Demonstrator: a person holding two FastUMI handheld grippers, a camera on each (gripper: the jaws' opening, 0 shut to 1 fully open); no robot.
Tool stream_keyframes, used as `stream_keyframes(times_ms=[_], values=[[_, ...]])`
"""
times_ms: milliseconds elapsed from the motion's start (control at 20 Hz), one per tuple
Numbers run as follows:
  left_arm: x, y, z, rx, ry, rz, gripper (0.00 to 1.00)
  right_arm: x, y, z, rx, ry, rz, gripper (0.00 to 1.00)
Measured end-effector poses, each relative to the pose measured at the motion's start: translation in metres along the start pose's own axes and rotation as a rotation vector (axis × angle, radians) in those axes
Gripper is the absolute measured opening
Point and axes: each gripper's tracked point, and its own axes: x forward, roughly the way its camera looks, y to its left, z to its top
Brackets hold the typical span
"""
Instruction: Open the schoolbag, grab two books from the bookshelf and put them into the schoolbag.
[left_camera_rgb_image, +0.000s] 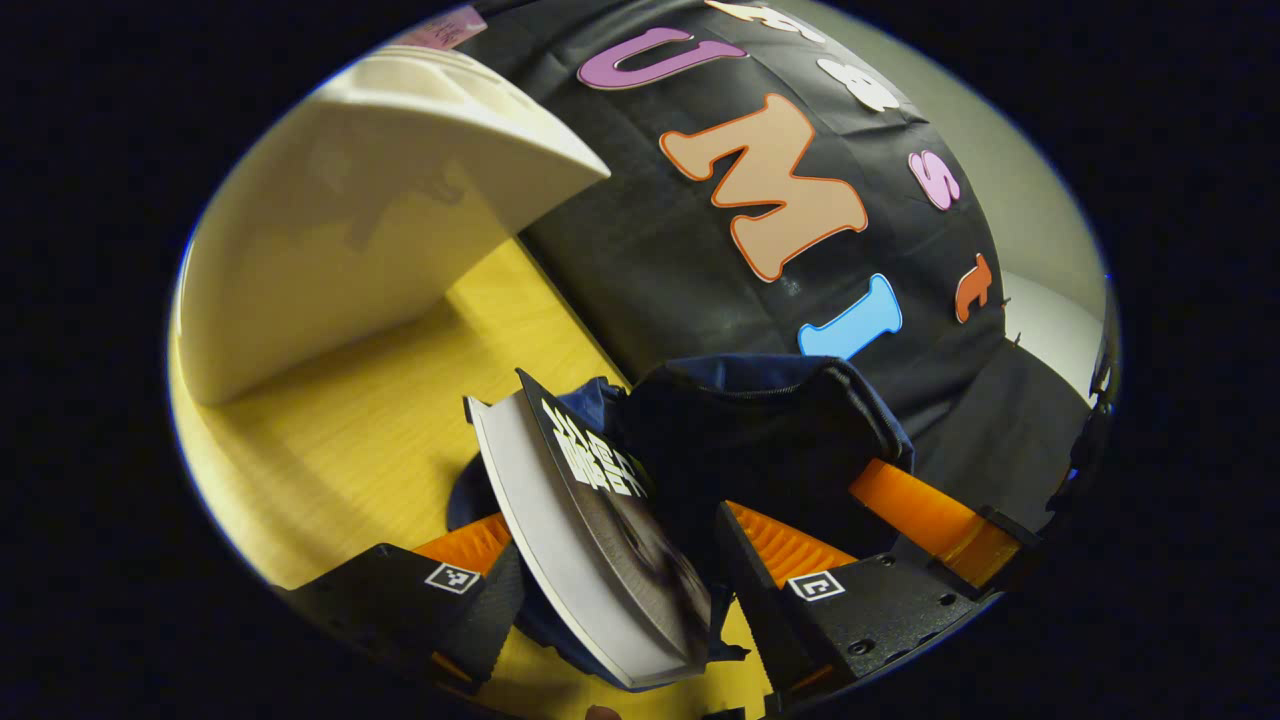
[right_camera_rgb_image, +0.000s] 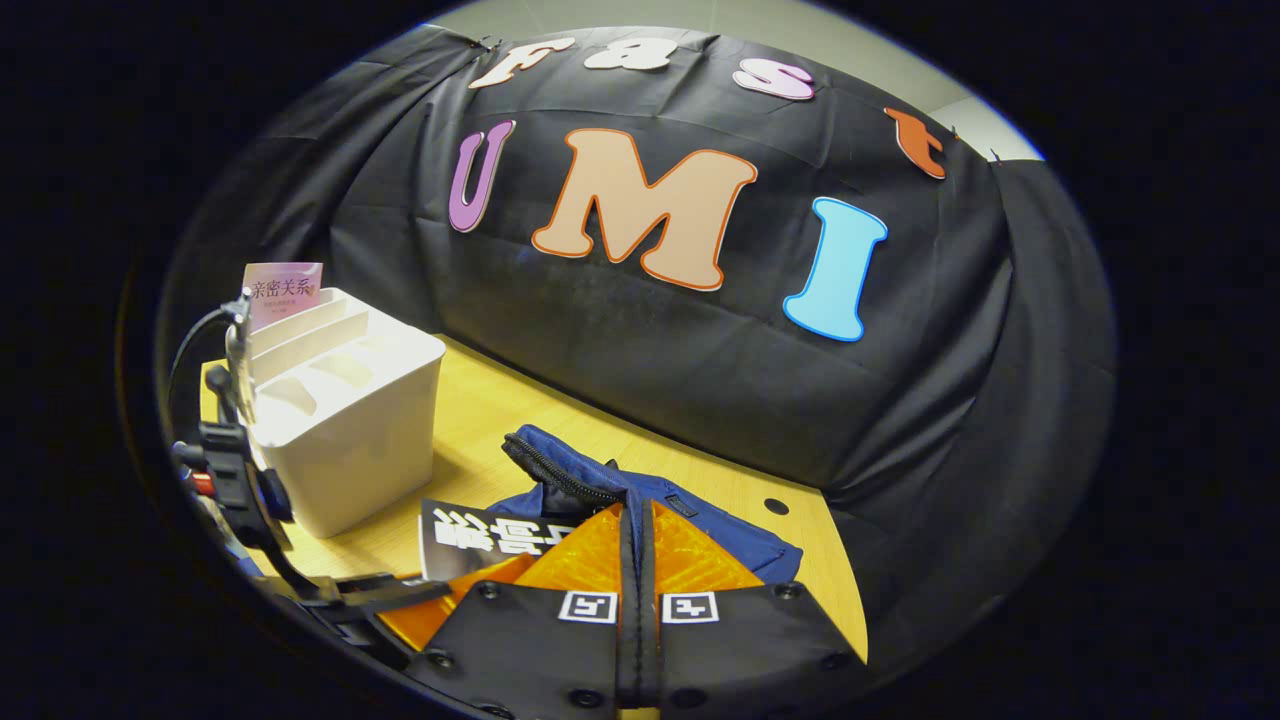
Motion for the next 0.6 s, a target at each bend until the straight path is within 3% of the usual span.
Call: stream_keyframes(times_ms=[200,400,600], values=[[-0.006,0.012,-0.008,0.169,0.081,0.040,0.95,0.002,0.001,0.000,0.004,0.014,-0.003,0.03],[-0.005,0.003,-0.046,0.305,0.272,0.015,0.95,0.003,0.004,-0.001,-0.007,0.028,-0.006,0.03],[-0.011,-0.002,-0.034,0.486,0.276,-0.008,0.96,0.005,0.002,-0.002,-0.003,0.040,-0.002,0.03]])
